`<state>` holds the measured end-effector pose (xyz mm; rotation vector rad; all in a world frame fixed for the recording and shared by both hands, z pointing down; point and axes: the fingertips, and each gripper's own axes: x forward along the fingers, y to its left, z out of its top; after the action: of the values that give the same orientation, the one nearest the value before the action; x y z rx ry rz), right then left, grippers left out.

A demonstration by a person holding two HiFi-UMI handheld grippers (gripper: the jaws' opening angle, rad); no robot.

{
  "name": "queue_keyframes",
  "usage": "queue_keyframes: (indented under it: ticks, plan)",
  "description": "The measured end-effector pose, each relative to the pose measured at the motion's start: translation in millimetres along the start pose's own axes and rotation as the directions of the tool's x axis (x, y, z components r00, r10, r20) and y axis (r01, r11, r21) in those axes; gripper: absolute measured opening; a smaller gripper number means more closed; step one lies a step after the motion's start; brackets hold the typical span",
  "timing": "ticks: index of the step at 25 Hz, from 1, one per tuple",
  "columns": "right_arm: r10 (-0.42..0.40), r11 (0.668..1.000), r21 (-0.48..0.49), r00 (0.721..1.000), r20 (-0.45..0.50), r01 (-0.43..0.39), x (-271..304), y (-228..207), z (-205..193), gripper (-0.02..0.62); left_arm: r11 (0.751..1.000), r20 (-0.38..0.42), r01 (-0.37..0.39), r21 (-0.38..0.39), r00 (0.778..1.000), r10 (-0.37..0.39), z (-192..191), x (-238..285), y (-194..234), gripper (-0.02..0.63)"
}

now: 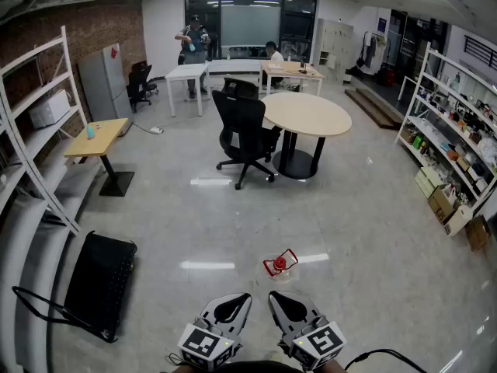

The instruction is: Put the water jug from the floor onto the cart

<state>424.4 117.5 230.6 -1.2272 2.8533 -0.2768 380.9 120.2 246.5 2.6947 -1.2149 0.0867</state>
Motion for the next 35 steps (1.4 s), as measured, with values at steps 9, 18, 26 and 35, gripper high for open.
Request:
queue_keyframes:
  ticks: [9,18,26,35]
  plan:
    - [0.009,0.999,-0.035,1.0,0.028,-0.008,-8.5,8.2,10.4,0.002,1.0,-0.014,-0.003,-0.008,1.0,0.003,7.5,-9.9,-8.6,0.003]
    - [-0.002,1.0,-0.026,1.0,0.027,0.003,-11.4,8.0,7.3,0.002,1.0,-0.02,0.004,-0.003,1.0,-0.004,3.7,-6.5,-11.6,0.003]
    - [-0.03,0.999,-0.033,0.999,0.046,0.031,-18.7,-6.3,5.9,0.002,0.999,-0.009,0.033,-0.007,0.999,-0.033,-0.7,7.3,-20.0,0.003]
    - [-0.092,0.995,-0.036,0.994,0.06,0.094,-42.3,-51.4,4.0,0.002,1.0,-0.061,0.009,-0.001,0.998,-0.009,-10.7,38.9,-29.8,0.005]
